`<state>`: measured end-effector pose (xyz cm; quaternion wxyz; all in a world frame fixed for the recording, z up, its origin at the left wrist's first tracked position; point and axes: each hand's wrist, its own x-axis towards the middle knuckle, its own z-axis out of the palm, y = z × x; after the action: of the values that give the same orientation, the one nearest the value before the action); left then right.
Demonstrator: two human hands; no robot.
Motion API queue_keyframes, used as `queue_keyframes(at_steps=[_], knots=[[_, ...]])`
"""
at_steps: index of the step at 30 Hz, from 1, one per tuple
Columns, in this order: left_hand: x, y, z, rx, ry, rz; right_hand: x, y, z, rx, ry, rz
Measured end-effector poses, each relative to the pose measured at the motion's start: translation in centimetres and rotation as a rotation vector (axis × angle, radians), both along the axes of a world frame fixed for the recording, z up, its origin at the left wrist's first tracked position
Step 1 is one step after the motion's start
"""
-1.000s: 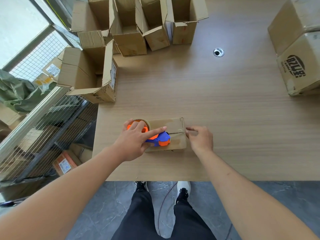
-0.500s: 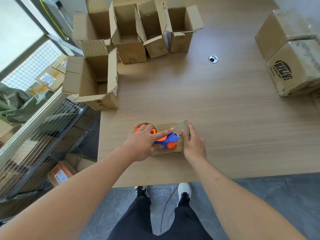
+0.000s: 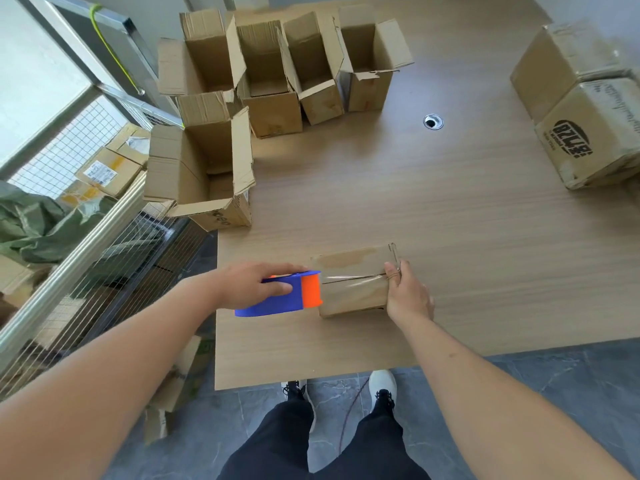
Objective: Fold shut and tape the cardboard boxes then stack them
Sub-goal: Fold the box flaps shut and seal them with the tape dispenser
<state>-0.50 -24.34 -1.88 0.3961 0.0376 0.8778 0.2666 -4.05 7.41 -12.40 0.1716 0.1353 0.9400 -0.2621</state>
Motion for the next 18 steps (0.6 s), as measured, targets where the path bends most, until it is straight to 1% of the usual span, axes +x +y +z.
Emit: queue_keyframes(at_steps=[3, 6, 7, 9, 11, 13, 14, 17, 18], knots=[[0.2, -1.8, -1.2, 0.037, -0.049, 0.054, 0.0, 0.2, 0.1, 0.03, -0.002, 0.01], [0.0, -1.7, -2.8, 0.003, -0.056, 0.074, 0.1, -0.1, 0.5, 0.103, -0.012, 0.049], [0.0, -1.5, -3.3, 0.0, -0.052, 0.082, 0.1, -0.4, 0.7, 0.171, 0.026, 0.069], [-0.1, -1.1, -4.0, 0.013, -0.042, 0.093, 0.2, -1.1, 1.3, 0.311, 0.17, 0.089], [0.1, -1.2, -4.5, 0.039, -0.034, 0.101, 1.0, -2.5, 1.8, 0.358, 0.309, 0.112], [0.3, -1.3, -4.9, 0.065, -0.033, 0.115, 2.2, -4.4, 2.2, 0.358, 0.359, 0.152], [0.4, -1.2, -5.1, 0.079, -0.037, 0.124, 2.8, -5.3, 2.2, 0.357, 0.317, 0.162], [0.9, -0.3, -5.5, 0.153, -0.064, 0.152, 3.7, -7.1, 1.6, 0.345, 0.071, 0.202], [1.1, -0.1, -5.6, 0.178, -0.07, 0.16, 3.6, -7.2, 1.2, 0.334, 0.036, 0.217]])
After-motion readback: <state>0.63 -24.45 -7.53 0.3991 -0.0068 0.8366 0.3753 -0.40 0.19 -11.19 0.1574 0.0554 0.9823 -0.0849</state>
